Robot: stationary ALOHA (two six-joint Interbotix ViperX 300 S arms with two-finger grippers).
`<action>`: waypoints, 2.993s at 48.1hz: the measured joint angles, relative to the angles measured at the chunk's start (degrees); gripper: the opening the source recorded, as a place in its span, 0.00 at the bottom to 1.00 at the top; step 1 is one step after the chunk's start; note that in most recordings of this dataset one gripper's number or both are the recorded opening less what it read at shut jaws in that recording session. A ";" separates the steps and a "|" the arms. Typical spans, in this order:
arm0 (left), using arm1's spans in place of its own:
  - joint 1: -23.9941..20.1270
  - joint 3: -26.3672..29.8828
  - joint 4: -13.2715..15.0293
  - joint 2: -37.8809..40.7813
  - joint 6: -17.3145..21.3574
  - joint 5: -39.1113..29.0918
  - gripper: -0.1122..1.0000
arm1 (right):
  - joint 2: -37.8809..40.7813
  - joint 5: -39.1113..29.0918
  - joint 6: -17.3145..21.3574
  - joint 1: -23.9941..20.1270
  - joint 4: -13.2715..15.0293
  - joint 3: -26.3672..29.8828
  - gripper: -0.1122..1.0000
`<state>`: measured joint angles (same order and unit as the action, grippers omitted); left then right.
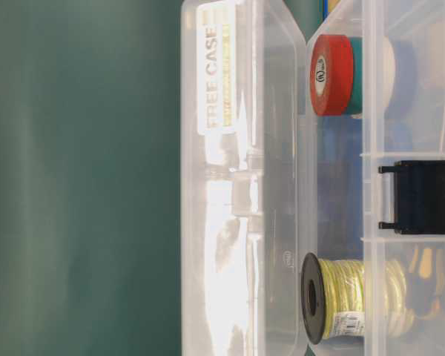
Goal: Open the tool box with both arms.
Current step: 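Lift the lid edges with both grippers, swinging the lid up and back, then push the lid fully open backward with both grippers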
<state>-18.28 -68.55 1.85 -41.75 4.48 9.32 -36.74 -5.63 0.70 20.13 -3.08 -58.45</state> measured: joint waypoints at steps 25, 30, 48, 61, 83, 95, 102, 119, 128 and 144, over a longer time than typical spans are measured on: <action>-6.06 1.49 0.26 0.00 0.00 3.69 0.84 | 0.00 2.72 0.09 6.24 0.00 1.32 0.86; -7.73 1.76 0.35 0.18 0.00 4.66 0.84 | 0.09 3.52 0.09 7.29 0.00 1.67 0.86; -13.27 2.99 0.26 2.90 0.09 8.88 0.84 | 1.67 5.80 0.09 10.81 0.00 2.81 0.86; -16.52 4.57 0.26 6.42 -0.18 10.55 0.84 | 3.87 6.68 0.18 13.54 -0.09 4.22 0.86; -21.27 8.70 0.35 12.92 -0.18 10.72 0.84 | 8.00 6.86 0.09 17.75 -0.09 6.42 0.86; -23.12 10.72 0.35 16.35 -0.18 10.63 0.84 | 9.84 6.86 0.18 19.51 -0.09 7.47 0.86; -23.55 11.16 0.35 17.31 -0.09 10.72 0.84 | 10.37 6.86 0.18 20.13 -0.09 7.91 0.86; -24.35 10.46 0.26 16.52 -0.09 9.84 0.84 | 10.02 4.83 0.18 21.45 -0.09 8.00 0.86; -26.37 7.91 0.18 13.10 0.00 8.44 0.84 | 6.86 2.29 0.18 23.91 -0.09 6.15 0.86; -27.16 4.13 0.18 5.54 0.00 6.59 0.84 | -0.35 -1.05 0.18 24.96 -0.09 2.90 0.86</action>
<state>-45.44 -64.42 2.02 -36.21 4.48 15.91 -37.09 -6.68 0.88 45.09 -3.16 -55.55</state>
